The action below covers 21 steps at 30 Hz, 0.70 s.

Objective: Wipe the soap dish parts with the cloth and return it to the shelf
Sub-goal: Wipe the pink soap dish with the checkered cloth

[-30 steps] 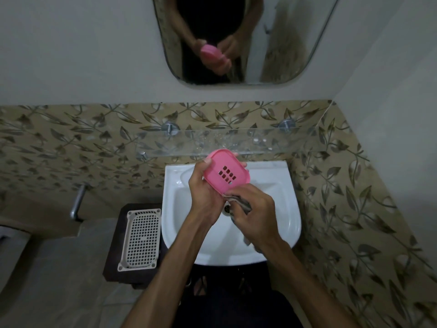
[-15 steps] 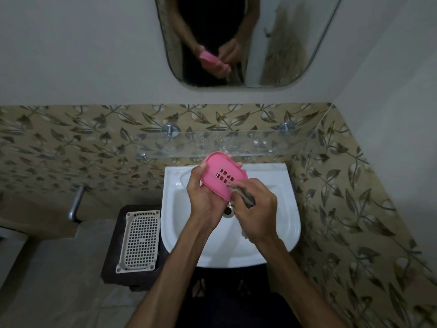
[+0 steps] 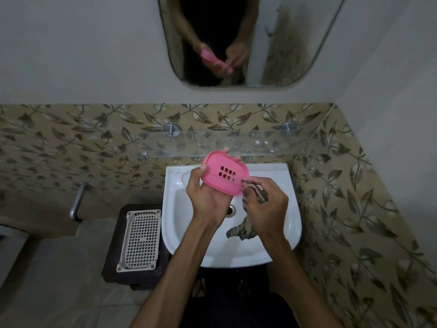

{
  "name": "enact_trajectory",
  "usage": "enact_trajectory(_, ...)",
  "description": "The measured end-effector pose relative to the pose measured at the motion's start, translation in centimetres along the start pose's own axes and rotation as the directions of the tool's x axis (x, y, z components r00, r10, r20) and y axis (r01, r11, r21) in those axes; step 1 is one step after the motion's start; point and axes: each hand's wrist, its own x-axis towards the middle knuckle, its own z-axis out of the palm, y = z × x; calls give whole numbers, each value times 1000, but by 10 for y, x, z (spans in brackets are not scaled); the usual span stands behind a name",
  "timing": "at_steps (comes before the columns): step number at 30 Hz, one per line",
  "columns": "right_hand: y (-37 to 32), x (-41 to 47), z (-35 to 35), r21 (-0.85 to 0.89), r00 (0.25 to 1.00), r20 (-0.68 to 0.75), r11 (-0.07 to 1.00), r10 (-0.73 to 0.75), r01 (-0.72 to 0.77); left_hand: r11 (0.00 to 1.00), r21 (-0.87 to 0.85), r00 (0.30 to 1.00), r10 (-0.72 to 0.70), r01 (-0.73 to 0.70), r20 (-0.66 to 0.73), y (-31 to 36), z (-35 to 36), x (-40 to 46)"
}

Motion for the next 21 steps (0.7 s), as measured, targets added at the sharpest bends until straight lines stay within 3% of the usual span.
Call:
enact_trajectory(5, 7, -6, -10, -13, 948, 255, 979, -193, 203, 995, 99, 1000, -5, 3, 23, -1, -1, 1)
enact_trajectory(13, 0, -14, 1, 77, 979, 176, 993, -105, 93, 993, 118, 1000, 11, -9, -19, -6, -1, 0)
enact_trajectory(17, 7, -14, -6, -37, 987, 141, 996, -79, 85, 990, 138, 999, 36, -34, -18, -8, -2, -1)
enact_trajectory(21, -13, -10, 9, 12, 987, 119, 995, -105, 104, 985, 163, 998, 54, -49, -30, -9, 4, 0)
